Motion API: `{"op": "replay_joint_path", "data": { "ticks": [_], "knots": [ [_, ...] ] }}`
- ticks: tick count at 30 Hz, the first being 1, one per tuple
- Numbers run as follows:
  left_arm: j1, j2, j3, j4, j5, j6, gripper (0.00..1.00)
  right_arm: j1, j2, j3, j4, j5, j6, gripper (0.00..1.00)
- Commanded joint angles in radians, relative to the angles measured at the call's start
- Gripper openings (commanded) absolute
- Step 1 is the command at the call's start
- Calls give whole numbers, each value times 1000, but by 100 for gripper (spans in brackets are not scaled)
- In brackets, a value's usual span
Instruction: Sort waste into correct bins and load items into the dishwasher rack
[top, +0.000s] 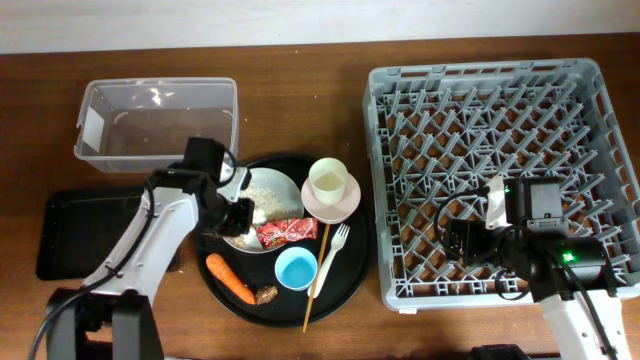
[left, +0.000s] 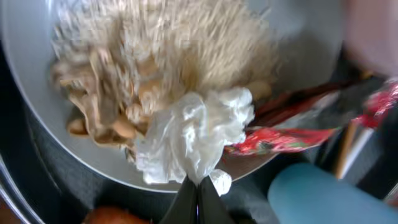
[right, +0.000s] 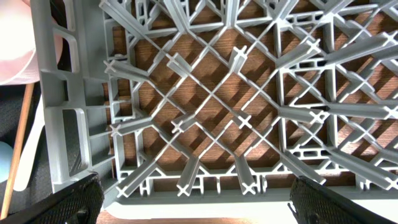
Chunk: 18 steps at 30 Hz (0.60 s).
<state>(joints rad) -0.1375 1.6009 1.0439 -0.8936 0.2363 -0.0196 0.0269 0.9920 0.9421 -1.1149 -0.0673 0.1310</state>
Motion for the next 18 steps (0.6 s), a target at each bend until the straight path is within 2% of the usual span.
{"op": "replay_joint_path", "data": {
  "ticks": [1, 3, 5, 8, 13, 14, 15, 16, 17, 18],
  "knots": [
    [-4, 5, 194, -40, 3, 5, 1, 4, -3, 18, 3, 16, 6, 99],
    [-3, 5, 276, -32, -4, 5, 1, 4, -3, 18, 3, 16, 6, 99],
    [-4, 5, 354, 34, -156, 5, 0, 4, -3, 18, 3, 16, 6, 99],
    [3, 11, 357, 181, -346, 5, 1, 4, -3, 18, 3, 16, 6, 99],
    [49, 95, 357, 302, -368, 5, 2, 4, -3, 18, 3, 16, 6, 99],
    [54, 127, 357, 323, -369, 5, 6, 4, -3, 18, 3, 16, 6, 99],
    [63, 164, 357, 354, -368, 5, 29, 4, -3, 18, 2, 16, 6, 99],
    [68, 188, 357, 385, -367, 5, 30, 4, -3, 18, 3, 16, 6, 99],
    [69, 200, 357, 405, -364, 5, 38, 4, -3, 18, 3, 16, 6, 99],
    [69, 200, 357, 413, -364, 5, 54, 4, -3, 18, 2, 16, 6, 99]
  ]
}}
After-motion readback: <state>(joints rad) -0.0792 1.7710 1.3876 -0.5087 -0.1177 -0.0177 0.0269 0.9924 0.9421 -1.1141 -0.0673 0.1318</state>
